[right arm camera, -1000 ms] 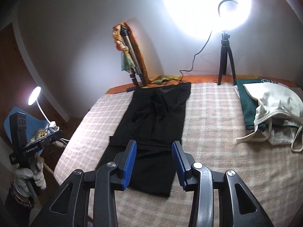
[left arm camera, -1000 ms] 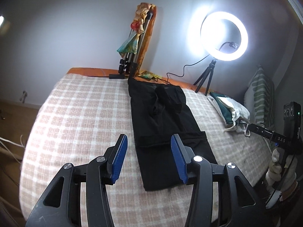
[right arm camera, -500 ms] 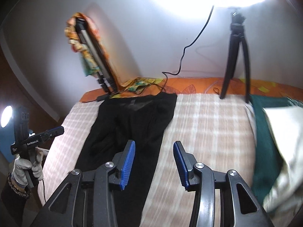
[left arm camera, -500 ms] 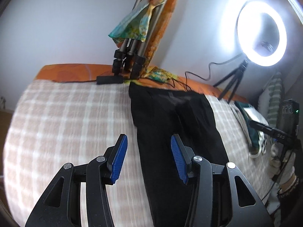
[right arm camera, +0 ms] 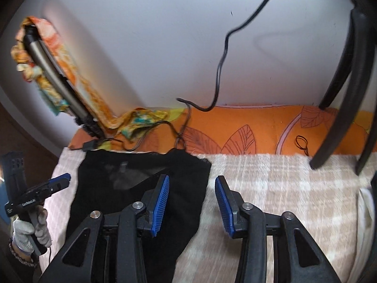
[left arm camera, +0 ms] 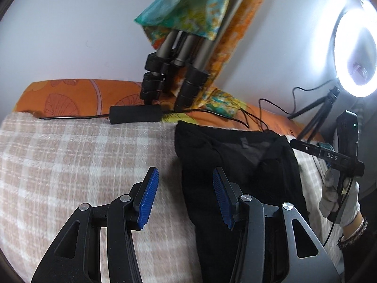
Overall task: Fold small clothes
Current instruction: 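Grasp the collar end of the strip with the right tool while the left tool grasps beside it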
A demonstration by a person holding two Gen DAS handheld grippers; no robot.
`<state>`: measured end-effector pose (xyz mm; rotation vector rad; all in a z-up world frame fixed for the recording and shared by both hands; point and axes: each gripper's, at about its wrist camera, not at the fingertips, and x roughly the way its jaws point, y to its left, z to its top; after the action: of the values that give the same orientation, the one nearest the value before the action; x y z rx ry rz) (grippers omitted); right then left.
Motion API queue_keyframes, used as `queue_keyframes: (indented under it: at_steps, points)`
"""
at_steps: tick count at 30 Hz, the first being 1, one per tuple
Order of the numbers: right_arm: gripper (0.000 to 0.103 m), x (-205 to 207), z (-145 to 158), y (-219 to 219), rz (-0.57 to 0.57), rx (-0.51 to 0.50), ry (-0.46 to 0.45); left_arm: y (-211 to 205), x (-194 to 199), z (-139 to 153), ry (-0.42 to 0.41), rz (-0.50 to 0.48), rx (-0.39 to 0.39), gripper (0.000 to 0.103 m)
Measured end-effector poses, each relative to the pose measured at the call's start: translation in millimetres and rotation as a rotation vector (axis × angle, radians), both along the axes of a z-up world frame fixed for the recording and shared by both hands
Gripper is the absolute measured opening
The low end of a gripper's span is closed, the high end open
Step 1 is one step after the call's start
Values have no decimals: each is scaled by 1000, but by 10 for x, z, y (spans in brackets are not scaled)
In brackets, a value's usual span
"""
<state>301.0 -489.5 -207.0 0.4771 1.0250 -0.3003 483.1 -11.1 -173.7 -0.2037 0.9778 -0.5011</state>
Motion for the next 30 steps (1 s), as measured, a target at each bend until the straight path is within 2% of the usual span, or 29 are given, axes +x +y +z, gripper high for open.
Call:
queue_keyframes:
  at_steps: [3,5,8,12,13,14,15,20,22,27,30]
  points:
    - [27,55,-108,-49,19,16,7,-17,64,-56,4,-7,1,46]
    - [7,89,-156,-49,28,6,25,-59,87,-94,2,-23,20,46]
    - [1,184,-148,-14,46,-44,52,-72,120,-132,-4,-26,16,46]
    - [3,327,-88,11,62,-114,66,-59,160,-114,-10,-24,-5,46]
    - [18,330,-83,-5,52,-130,74,-53,160,-105,-12,-25,-9,46]
    - [42,319,-75,-33,37,-147,80,-44,156,-95,-13,-27,-13,46]
    - [47,277,-56,-82,10,-146,67,-45,158,-89,-13,-32,-19,46]
    - [47,22,-33,-241,-20,14,-49,-75,194,-102,-10,-34,-35,46]
    - [46,-11,-84,-254,-12,61,-53,-85,218,-120,0,-31,-52,46]
    - [45,21,-108,-201,20,80,-51,-114,308,-142,22,-17,-95,46]
    - [39,118,-119,-151,45,88,-42,-205,334,-135,8,-24,-84,44]
